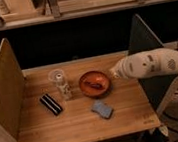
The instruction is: Push the ceramic bowl across the table
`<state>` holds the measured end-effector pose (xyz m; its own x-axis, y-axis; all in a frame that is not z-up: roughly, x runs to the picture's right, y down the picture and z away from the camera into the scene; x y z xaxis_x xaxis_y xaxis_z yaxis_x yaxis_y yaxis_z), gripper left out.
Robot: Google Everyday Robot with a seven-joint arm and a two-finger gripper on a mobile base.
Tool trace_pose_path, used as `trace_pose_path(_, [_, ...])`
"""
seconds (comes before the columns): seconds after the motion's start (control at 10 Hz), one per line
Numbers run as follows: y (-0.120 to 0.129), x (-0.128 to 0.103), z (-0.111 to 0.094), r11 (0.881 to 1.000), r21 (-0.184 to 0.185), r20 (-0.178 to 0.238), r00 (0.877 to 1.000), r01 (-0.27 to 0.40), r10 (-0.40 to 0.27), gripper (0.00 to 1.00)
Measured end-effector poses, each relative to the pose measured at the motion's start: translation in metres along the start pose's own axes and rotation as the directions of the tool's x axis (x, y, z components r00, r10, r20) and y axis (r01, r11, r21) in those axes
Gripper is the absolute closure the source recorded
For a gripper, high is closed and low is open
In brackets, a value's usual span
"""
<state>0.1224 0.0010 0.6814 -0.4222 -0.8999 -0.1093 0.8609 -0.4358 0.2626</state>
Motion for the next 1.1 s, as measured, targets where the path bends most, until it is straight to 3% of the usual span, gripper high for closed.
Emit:
trace_pose_path(0.5, [0.005, -0.026, 0.078, 0.993, 0.085, 0.108, 0.991, -0.088, 0.078, 0.95])
trace_pose_path(0.7, [0.018, -0.066, 0.102, 0.985, 0.099, 0.201, 0.972, -0.144, 0.122, 0.95])
trace_pose_path(0.9, [0.029, -0.120, 0.108, 0.969, 0.077, 0.326, 0.925, -0.233, 0.196, 0.95])
trace_pose_path(1.0, [0.028, -0.152, 0.106, 0.955, 0.061, 0.420, 0.875, -0.292, 0.240, 0.95])
trace_pose_path(1.1, [0.026, -0.170, 0.105, 0.945, 0.051, 0.474, 0.841, -0.322, 0.261, 0.95])
